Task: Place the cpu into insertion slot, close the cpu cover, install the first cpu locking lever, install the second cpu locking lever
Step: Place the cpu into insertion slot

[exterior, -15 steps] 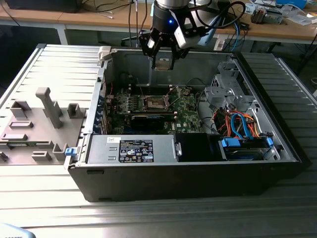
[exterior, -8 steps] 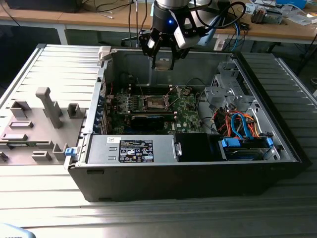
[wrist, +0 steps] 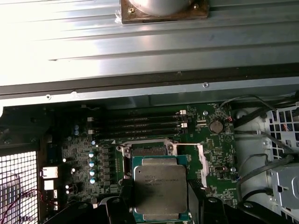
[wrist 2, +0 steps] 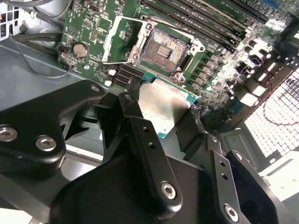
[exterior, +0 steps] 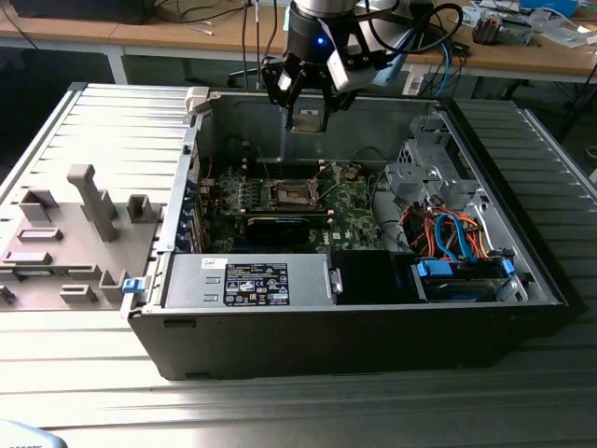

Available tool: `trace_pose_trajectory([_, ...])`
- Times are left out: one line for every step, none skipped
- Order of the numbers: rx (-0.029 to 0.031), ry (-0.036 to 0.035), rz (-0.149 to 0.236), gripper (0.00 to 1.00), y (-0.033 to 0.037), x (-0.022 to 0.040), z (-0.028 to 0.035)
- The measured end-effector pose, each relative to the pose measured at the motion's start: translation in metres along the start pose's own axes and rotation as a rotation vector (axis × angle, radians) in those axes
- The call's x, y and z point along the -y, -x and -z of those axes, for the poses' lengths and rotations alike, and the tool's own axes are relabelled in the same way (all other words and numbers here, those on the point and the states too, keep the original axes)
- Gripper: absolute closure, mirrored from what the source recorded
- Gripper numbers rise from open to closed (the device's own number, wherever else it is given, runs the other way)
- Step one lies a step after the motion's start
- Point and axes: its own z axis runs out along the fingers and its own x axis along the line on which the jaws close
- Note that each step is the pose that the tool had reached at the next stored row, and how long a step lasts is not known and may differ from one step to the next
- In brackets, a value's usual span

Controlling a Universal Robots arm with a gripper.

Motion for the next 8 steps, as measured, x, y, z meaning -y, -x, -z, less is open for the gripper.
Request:
trace_pose_trajectory([0.0001, 0.0, -0.001, 0.45, 0.0, 0.0, 0.0])
trace_pose_trajectory([0.0002, 0.0, -0.003, 0.45, 0.0, 0.0, 0.0])
trace_pose_trajectory([0.0004, 0.0001, -0.004, 0.45, 0.0, 0.0, -0.0001])
trace_pose_trajectory([0.0004, 0.0001, -0.005, 0.45, 0.0, 0.0, -0.0001])
trace_pose_trajectory([0.0006, 0.0001, -0.007, 0.45, 0.0, 0.0, -0.0001])
trace_pose_trajectory([0.0007, 0.0001, -0.008, 0.45, 0.0, 0.0, -0.0001])
trace_pose_trajectory([0.0008, 0.0001, -0.008, 0.45, 0.0, 0.0, -0.0001])
trace_pose_trajectory([0.0008, 0.0002, -0.01, 0.45, 0.0, 0.0, -0.0001])
